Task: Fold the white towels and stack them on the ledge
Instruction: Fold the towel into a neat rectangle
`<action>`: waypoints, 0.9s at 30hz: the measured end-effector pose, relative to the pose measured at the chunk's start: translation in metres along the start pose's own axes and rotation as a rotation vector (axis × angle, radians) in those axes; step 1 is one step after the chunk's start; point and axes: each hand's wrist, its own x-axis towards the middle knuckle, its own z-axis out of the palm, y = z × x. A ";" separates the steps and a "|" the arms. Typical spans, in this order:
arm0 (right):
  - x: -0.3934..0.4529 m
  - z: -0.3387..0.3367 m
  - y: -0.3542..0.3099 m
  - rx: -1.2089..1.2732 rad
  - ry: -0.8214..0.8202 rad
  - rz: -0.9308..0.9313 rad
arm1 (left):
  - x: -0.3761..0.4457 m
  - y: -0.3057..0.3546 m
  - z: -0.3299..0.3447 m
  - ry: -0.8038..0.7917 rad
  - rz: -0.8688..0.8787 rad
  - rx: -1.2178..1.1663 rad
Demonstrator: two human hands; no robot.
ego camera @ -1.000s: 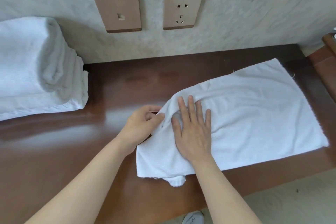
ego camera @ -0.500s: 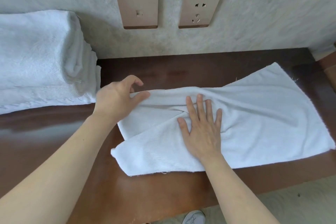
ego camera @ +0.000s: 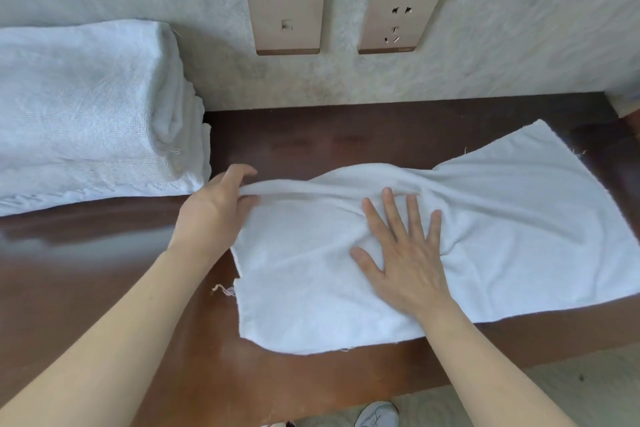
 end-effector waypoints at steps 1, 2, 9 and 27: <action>-0.006 0.000 0.003 -0.004 -0.007 -0.017 | 0.001 0.004 0.003 0.043 0.025 0.034; -0.011 -0.001 0.005 -0.005 -0.013 -0.023 | 0.000 0.007 0.007 0.084 0.057 0.073; -0.038 -0.002 -0.034 0.126 0.066 0.016 | -0.058 0.026 0.048 -0.043 0.255 0.202; -0.022 -0.010 -0.052 0.078 0.006 0.128 | -0.092 -0.011 0.035 -0.174 0.272 0.452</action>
